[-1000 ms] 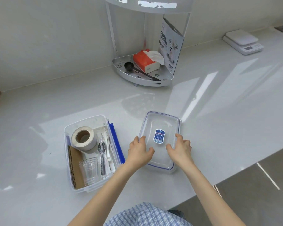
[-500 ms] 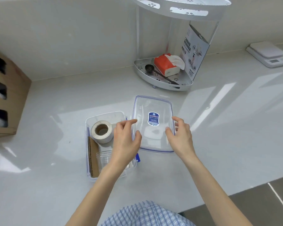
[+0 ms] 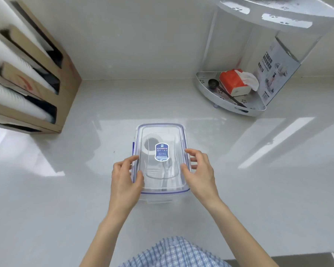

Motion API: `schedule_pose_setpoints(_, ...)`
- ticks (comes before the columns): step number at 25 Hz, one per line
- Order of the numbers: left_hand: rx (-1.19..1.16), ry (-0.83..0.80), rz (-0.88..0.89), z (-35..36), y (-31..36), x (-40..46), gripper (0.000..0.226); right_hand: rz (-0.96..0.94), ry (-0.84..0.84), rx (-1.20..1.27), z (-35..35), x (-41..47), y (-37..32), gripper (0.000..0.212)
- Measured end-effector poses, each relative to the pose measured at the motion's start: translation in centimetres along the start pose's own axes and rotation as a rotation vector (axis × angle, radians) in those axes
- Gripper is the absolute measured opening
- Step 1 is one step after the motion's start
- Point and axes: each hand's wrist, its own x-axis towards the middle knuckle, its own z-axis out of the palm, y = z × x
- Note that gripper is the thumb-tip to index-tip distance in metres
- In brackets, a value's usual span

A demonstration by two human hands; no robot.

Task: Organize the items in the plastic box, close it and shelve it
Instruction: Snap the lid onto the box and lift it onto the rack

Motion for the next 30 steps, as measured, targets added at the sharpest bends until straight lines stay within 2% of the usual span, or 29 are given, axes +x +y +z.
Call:
schedule_pose_setpoints(20,-0.119,-0.06,-0.144,0.7,-2.7,0.5,0.045,0.088,-0.021,-0.055,1.9,0.5,1.2,0.046)
schedule_pose_setpoints(30,-0.209,-0.058,-0.204,1.2,-3.6,0.5,0.039,0.231,-0.048,0.12,1.4,0.7,2.0,0.038)
